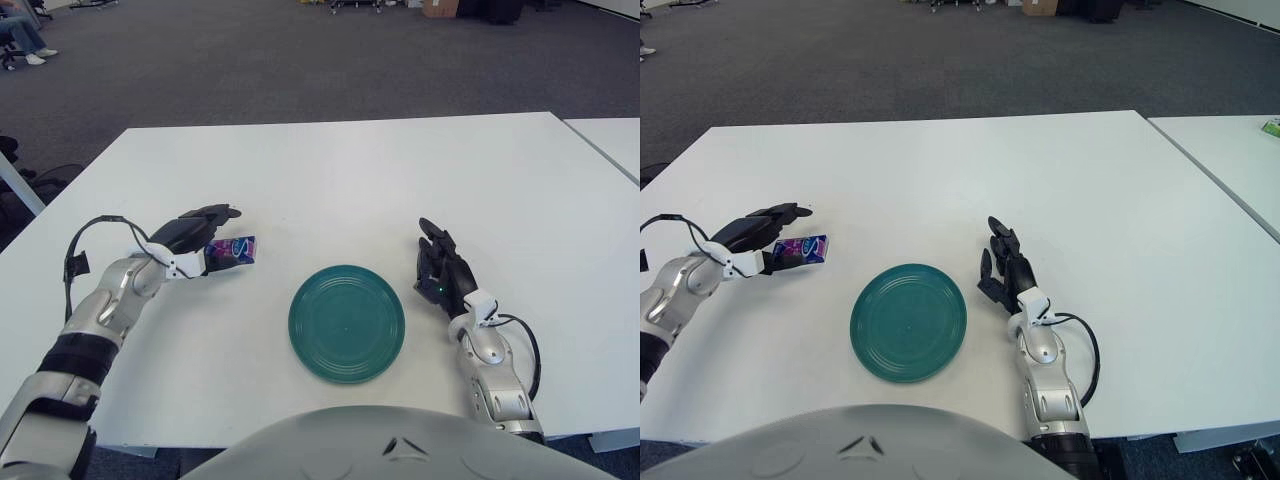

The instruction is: Put the gum into the plate.

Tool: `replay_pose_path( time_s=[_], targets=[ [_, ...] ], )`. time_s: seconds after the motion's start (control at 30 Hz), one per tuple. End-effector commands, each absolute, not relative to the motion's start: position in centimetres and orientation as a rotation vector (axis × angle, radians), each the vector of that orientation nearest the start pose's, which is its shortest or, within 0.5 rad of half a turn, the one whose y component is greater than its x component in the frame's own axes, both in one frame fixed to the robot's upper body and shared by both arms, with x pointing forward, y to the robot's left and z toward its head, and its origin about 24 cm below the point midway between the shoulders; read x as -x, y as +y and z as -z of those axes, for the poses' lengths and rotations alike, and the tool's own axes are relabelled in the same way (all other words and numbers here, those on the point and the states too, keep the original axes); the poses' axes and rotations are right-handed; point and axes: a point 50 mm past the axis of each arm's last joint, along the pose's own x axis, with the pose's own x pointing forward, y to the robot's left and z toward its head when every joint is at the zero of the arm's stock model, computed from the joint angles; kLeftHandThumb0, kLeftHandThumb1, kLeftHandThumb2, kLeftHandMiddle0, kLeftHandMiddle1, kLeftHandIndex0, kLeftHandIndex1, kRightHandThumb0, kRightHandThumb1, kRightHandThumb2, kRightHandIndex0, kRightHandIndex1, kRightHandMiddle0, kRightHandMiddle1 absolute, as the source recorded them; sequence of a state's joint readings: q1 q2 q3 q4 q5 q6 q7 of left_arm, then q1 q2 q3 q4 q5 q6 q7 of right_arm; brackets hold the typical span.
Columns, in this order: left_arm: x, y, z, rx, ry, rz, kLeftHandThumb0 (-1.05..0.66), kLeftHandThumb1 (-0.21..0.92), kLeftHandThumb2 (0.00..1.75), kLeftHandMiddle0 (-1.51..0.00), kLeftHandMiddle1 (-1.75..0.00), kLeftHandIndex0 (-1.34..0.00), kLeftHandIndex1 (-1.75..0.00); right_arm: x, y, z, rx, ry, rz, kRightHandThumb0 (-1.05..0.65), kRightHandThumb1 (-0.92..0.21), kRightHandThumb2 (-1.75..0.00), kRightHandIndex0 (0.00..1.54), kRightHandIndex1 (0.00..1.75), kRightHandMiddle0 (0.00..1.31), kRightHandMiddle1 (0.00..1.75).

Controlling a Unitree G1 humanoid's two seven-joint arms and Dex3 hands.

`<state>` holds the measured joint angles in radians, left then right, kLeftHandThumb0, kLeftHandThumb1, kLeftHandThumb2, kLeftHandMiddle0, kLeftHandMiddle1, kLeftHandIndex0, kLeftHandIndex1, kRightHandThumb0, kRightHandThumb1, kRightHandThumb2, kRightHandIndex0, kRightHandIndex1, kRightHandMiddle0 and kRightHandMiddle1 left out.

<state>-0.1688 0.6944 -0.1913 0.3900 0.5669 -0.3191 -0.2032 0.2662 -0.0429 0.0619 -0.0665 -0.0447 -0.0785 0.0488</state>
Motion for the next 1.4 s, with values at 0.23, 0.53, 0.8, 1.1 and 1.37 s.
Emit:
replay_pose_path(
  time_s=[0.23,0.53,0.8,1.1,1.37],
  targets=[
    [-28.5,25.9,-2.5,-1.271,0.21,0.539,-1.01,0.92,0.25,-0.13,-0.01,0.0,-0.84,-18.8,-16.0,1.0,0.053,0.239,-0.043,-0.67,-0.92,-0.91,0.13,0.0,0.0,0.32],
    [-28.7,26.0,-1.4,-1.291,0.268,0.596,-0.97,0.92,0.22,-0.17,-0.02,0.0,-0.91,-18.9,-16.1,0.8,0.047,0.25,-0.053,-0.68,-0.92,-0.9,0.12,0.0,0.0,0.3],
    [-28.3,25.3,0.2,-1.285,0.319,0.692,-0.88,0.91,0.1,-0.23,-0.02,-0.03,-0.99,-19.0,-16.0,0.9,0.02,0.279,-0.055,-0.68,-0.92,-0.9,0.12,0.0,0.0,0.29],
    [-25.8,24.7,3.4,-1.302,0.456,0.85,-0.75,0.88,0.06,-0.29,-0.04,-0.09,-1.03,-19.1,-16.2,1.0,0.025,0.297,-0.057,-0.69,-0.92,-0.91,0.11,0.0,0.0,0.28],
    [-24.2,25.1,4.6,-1.325,0.54,0.989,-0.55,0.81,0.1,-0.16,-0.56,-0.15,-1.12,-19.0,-16.4,0.6,-0.01,0.28,-0.042,-0.7,-0.92,-0.9,0.13,0.01,0.0,0.3]
  ],
)
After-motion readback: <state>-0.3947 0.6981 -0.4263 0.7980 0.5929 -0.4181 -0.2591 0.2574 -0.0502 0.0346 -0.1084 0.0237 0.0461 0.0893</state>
